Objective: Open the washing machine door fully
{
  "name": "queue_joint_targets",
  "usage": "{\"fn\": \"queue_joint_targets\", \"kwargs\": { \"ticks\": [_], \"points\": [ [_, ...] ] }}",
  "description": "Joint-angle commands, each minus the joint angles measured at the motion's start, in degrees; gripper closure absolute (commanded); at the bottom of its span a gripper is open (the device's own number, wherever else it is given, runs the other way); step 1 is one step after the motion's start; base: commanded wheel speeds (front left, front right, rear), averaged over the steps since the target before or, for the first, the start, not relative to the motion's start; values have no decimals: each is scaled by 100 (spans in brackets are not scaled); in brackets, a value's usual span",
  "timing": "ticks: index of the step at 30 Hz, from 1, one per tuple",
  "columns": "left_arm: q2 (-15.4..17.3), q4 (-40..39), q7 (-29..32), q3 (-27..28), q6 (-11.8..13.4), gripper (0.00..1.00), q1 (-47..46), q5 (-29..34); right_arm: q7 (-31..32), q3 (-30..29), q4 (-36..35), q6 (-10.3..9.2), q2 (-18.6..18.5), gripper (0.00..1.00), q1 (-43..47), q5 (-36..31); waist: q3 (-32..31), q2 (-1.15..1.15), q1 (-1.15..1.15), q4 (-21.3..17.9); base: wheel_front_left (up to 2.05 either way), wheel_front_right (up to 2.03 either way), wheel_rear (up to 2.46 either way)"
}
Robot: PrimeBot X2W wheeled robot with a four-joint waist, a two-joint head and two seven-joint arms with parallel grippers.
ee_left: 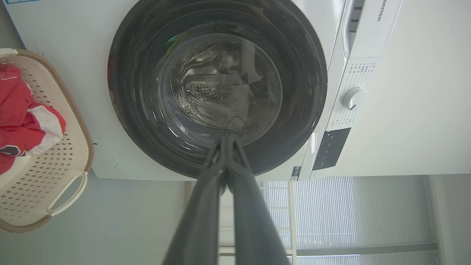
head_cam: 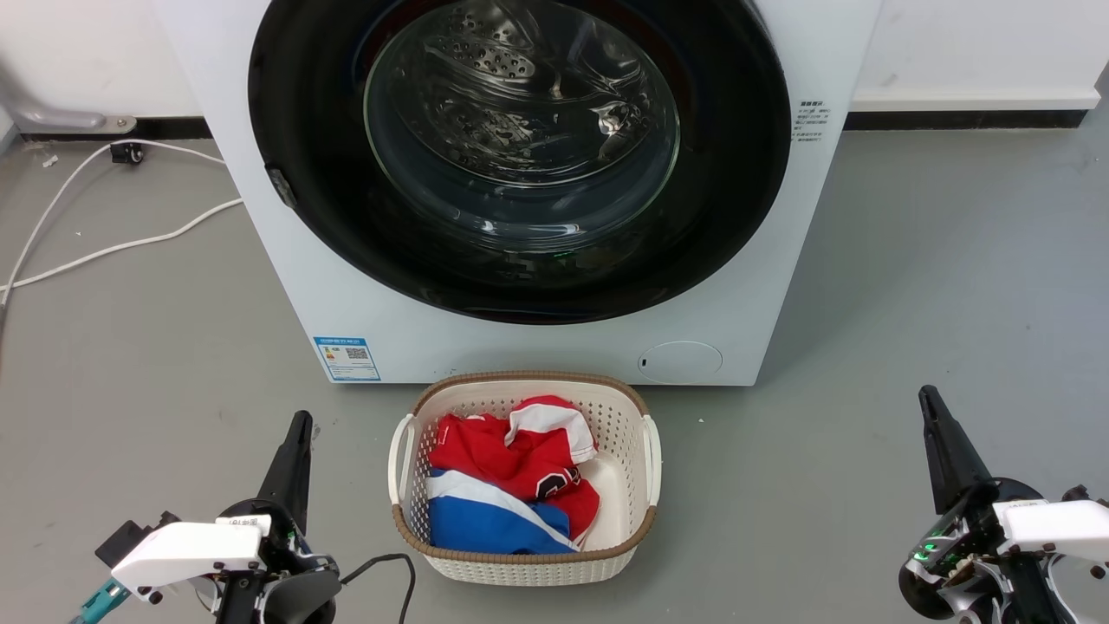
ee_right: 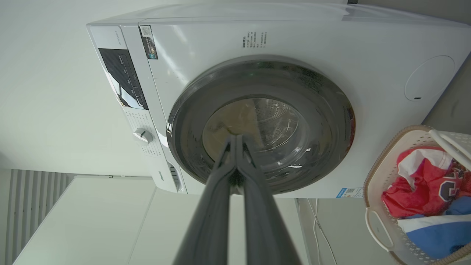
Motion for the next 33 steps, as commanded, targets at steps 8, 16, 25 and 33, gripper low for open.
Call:
{"fn": "queue_joint_targets", "kwargs": {
  "ticks": [8, 16, 25, 33],
  "points": [
    [-7, 6, 24, 24, 1, 100, -58, 33, 14, -6, 3, 0, 23, 100, -57, 11, 0, 0, 0, 0, 0, 0, 0],
    [-11, 7, 18, 28, 1, 100, -58, 40, 14, -6, 3, 0, 23, 100, -57, 11, 0, 0, 0, 0, 0, 0, 0],
    [-15, 7, 25, 34, 1, 100, -59, 43, 15, -7, 3, 0, 23, 100, -57, 10, 0, 0, 0, 0, 0, 0, 0],
    [-18, 7, 27, 39, 0, 100, -59, 49, 15, -7, 3, 0, 24, 100, -57, 10, 0, 0, 0, 0, 0, 0, 0]
  ]
}}
